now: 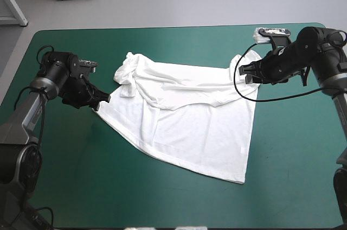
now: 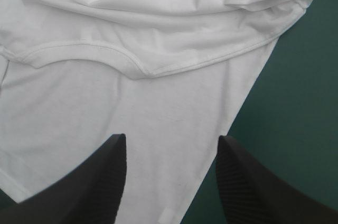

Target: Fold the cloth

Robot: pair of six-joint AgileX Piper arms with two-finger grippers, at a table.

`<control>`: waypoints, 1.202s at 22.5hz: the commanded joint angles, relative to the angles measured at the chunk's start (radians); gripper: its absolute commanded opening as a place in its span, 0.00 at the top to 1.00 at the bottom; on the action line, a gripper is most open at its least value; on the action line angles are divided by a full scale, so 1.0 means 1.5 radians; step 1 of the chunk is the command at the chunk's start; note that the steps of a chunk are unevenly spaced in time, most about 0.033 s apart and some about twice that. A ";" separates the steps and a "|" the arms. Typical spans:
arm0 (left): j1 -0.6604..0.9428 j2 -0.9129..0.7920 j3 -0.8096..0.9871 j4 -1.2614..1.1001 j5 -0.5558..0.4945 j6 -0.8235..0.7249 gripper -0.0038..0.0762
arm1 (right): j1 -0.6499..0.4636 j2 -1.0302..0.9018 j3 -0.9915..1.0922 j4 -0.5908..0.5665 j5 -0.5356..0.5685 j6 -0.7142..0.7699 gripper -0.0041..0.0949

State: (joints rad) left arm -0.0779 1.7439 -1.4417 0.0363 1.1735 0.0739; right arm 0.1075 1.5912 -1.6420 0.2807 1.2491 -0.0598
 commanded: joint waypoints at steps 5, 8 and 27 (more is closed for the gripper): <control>-0.002 0.042 -0.015 0.001 -0.053 0.012 0.41 | 0.000 -0.030 -0.017 0.010 -0.002 -0.008 0.47; -0.002 0.067 -0.018 -0.002 -0.065 0.014 0.41 | 0.000 -0.030 -0.017 0.010 -0.004 -0.008 0.52; -0.002 0.128 -0.069 0.008 -0.032 0.014 0.96 | 0.131 -0.043 -0.016 -0.070 0.000 -0.001 0.57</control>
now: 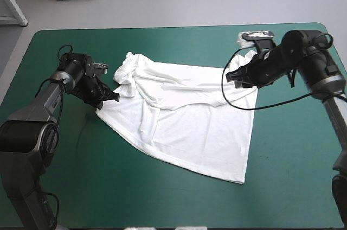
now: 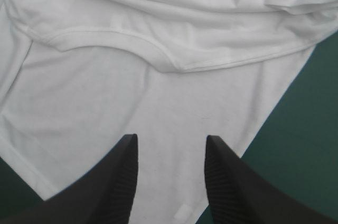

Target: Fold the cloth

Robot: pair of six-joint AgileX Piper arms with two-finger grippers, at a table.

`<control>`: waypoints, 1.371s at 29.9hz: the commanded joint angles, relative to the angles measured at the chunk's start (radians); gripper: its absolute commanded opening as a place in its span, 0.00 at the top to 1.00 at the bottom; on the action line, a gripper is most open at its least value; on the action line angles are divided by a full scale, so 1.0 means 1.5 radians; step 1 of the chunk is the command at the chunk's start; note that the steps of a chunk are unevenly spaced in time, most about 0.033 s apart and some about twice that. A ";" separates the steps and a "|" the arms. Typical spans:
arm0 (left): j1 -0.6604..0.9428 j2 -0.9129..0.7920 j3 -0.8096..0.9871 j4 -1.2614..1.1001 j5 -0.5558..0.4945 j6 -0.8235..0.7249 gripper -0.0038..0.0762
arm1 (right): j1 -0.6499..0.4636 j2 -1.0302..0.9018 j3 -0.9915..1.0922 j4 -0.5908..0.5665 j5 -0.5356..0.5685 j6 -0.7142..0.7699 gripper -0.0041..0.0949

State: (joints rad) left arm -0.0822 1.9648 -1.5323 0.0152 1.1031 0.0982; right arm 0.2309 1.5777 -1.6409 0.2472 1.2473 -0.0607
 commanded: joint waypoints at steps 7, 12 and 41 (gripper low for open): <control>0.001 -0.020 -0.009 -0.006 0.016 -0.003 0.96 | 0.113 -0.060 0.093 -0.074 0.002 0.047 0.41; 0.001 -0.020 -0.009 -0.016 0.015 -0.003 0.96 | 0.118 -0.108 0.215 -0.044 0.002 0.076 0.29; 0.001 -0.020 -0.009 -0.038 -0.003 0.002 0.96 | 0.215 -0.229 0.574 -0.116 -0.243 0.301 0.39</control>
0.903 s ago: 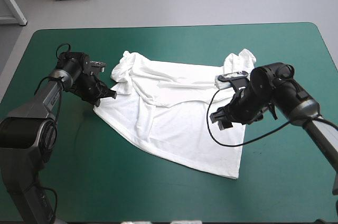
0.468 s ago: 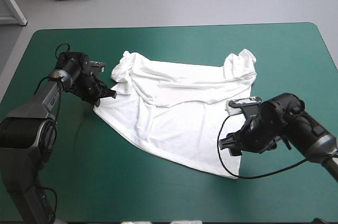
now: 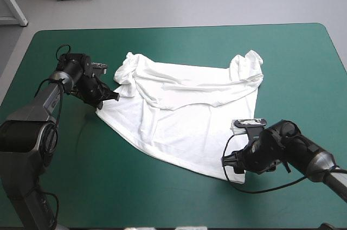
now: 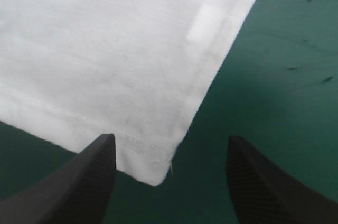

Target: Fold the cloth

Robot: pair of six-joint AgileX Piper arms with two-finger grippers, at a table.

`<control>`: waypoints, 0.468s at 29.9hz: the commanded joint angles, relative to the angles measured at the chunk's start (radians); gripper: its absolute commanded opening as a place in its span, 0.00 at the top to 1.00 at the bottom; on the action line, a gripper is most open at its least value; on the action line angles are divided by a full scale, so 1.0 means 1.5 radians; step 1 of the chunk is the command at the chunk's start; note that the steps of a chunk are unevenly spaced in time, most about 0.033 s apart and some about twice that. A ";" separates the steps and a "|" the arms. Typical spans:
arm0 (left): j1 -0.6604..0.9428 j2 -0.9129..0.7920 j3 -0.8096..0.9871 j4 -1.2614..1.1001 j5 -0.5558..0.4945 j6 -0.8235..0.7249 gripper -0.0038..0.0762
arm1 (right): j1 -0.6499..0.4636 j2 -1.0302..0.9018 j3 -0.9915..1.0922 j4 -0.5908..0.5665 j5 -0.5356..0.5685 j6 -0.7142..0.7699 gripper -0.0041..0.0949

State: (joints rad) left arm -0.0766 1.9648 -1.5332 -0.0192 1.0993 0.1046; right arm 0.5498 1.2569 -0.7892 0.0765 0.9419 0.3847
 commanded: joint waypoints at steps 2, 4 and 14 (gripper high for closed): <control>-0.003 -0.020 -0.008 -0.015 -0.003 -0.003 0.96 | 0.002 -0.005 0.017 -0.002 -0.049 0.004 0.39; -0.003 -0.020 -0.008 -0.015 -0.005 -0.003 0.96 | 0.003 0.008 0.020 -0.002 -0.053 0.004 0.39; -0.003 -0.020 -0.008 -0.040 -0.006 -0.003 0.96 | 0.032 0.070 0.040 0.044 -0.070 0.008 0.44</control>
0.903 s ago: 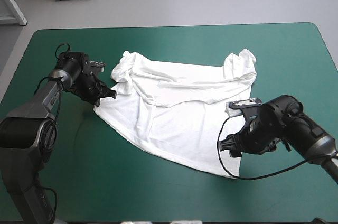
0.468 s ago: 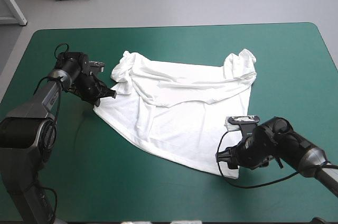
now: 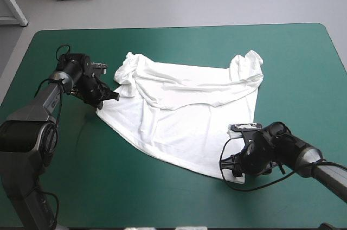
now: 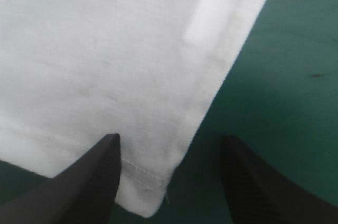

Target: Fold the cloth

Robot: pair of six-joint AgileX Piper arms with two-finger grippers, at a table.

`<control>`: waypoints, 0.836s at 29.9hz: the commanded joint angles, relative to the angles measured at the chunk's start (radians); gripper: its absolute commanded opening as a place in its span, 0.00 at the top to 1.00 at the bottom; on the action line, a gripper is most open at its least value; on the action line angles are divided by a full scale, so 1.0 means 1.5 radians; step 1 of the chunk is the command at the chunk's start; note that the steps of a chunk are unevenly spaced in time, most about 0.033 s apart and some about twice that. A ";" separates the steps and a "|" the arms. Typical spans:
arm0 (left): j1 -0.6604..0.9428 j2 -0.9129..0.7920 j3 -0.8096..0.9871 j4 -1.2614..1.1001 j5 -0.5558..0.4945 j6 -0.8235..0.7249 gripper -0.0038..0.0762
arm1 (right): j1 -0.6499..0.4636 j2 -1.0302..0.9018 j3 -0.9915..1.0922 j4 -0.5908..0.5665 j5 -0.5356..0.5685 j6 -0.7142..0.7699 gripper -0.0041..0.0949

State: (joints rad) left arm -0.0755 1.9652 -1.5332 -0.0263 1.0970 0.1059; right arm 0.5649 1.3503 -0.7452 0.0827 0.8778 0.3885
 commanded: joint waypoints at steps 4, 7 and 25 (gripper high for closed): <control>-0.003 -0.020 -0.008 -0.035 -0.014 -0.004 0.96 | 0.107 0.018 0.058 0.068 -0.055 0.039 0.47; -0.003 -0.020 -0.008 -0.035 -0.017 -0.004 0.96 | 0.157 0.021 0.079 0.073 -0.058 0.068 0.59; -0.003 -0.080 -0.064 -0.038 0.049 0.019 0.96 | 0.178 -0.053 -0.087 -0.174 0.142 0.159 0.98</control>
State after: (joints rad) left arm -0.0756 1.9517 -1.5626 -0.0725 1.1345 0.1274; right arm 0.8344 1.3356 -0.7806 -0.0272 0.9633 0.6004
